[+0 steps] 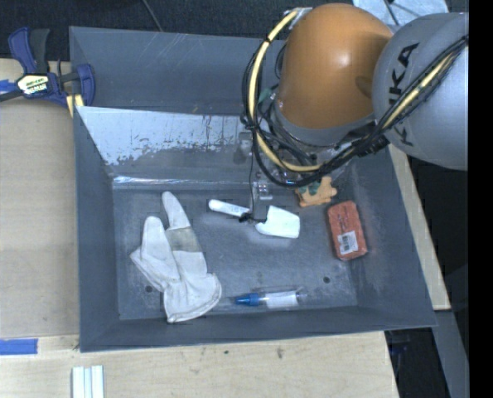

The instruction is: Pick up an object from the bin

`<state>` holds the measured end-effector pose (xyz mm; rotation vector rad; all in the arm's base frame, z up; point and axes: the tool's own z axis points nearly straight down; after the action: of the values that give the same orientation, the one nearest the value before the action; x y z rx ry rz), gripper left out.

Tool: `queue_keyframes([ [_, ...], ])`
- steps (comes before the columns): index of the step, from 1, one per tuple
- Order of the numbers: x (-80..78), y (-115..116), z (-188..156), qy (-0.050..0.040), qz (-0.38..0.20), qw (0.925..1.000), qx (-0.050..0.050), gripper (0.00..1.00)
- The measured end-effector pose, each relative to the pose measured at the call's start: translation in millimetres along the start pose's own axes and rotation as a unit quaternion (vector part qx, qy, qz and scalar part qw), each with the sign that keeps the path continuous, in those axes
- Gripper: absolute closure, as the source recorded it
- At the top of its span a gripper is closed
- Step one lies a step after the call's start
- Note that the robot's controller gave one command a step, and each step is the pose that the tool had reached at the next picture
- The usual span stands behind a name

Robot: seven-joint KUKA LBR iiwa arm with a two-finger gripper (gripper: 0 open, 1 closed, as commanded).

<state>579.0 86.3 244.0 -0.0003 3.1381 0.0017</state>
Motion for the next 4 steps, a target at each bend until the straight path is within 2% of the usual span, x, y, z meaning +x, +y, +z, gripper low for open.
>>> queue_keyframes([
  [1, -18.6, -19, 42, -0.0039, -0.005, 1.0000, 0.000, 0.00],
  [2, -18.0, -34, 83, 0.0008, 0.044, 0.9990, 0.000, 0.00],
  [3, -16.0, -48, 117, -0.0003, 0.059, 0.9982, 0.000, 0.00],
  [4, -5.9, -59, 161, -0.0005, 0.039, 0.9992, 0.001, 0.00],
])
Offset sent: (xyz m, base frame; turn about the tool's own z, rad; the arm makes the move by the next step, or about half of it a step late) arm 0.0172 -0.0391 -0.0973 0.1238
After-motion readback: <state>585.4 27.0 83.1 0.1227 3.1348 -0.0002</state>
